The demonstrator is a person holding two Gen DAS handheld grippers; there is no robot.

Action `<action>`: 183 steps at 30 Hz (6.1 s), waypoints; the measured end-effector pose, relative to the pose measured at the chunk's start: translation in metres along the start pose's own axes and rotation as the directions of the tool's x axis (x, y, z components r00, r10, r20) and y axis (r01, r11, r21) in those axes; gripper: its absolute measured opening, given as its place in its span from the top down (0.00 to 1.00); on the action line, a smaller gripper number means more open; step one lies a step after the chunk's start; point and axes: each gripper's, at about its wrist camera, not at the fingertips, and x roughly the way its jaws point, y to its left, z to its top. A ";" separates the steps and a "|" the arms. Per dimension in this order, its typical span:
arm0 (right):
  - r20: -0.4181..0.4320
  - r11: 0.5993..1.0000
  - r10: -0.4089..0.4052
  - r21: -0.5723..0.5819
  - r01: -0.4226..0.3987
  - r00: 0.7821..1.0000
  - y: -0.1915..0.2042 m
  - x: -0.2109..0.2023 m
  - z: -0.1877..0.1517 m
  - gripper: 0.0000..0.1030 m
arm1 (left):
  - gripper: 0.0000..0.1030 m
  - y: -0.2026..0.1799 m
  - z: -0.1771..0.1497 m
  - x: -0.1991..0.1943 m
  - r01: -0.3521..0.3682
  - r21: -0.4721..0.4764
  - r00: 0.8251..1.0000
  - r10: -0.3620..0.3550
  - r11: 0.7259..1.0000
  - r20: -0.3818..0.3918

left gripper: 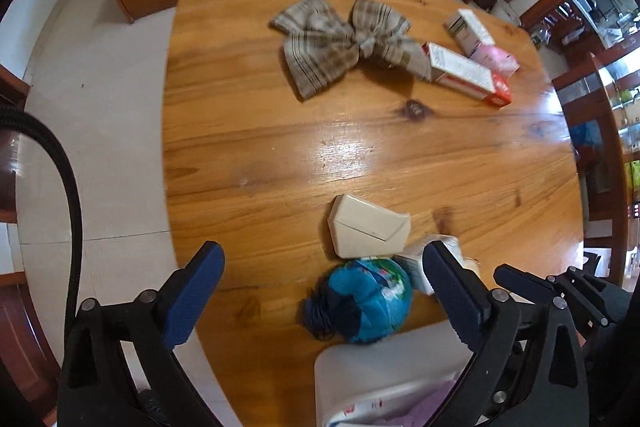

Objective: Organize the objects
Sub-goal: 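Withdraw both tools from the tray toward the soap and cream boxes, then grasp the white cream box with the right tool while the left tool grasps the beige soap box, then carry the white cream box with the right tool while the left tool carries the beige box to the tray, then release the cream box into the tray with the right tool while the left tool releases the beige box, then withdraw both tools from the tray toward the plaid bow and long box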

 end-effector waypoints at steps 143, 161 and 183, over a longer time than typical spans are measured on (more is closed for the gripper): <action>0.163 0.993 0.066 -0.108 -0.049 0.984 -0.044 -0.171 -0.255 0.50 | 0.08 -0.138 -0.212 -0.109 -0.056 -0.015 0.978 0.058 0.998 0.198; 0.213 0.978 0.157 -0.166 -0.123 0.964 -0.042 -0.197 -0.236 0.50 | 0.08 -0.141 -0.217 -0.169 -0.010 -0.057 0.950 0.028 0.998 0.312; 0.289 0.995 0.089 -0.067 -0.073 0.953 -0.061 -0.230 -0.167 0.50 | 0.04 -0.133 -0.151 -0.222 0.028 0.056 0.922 -0.047 0.998 0.383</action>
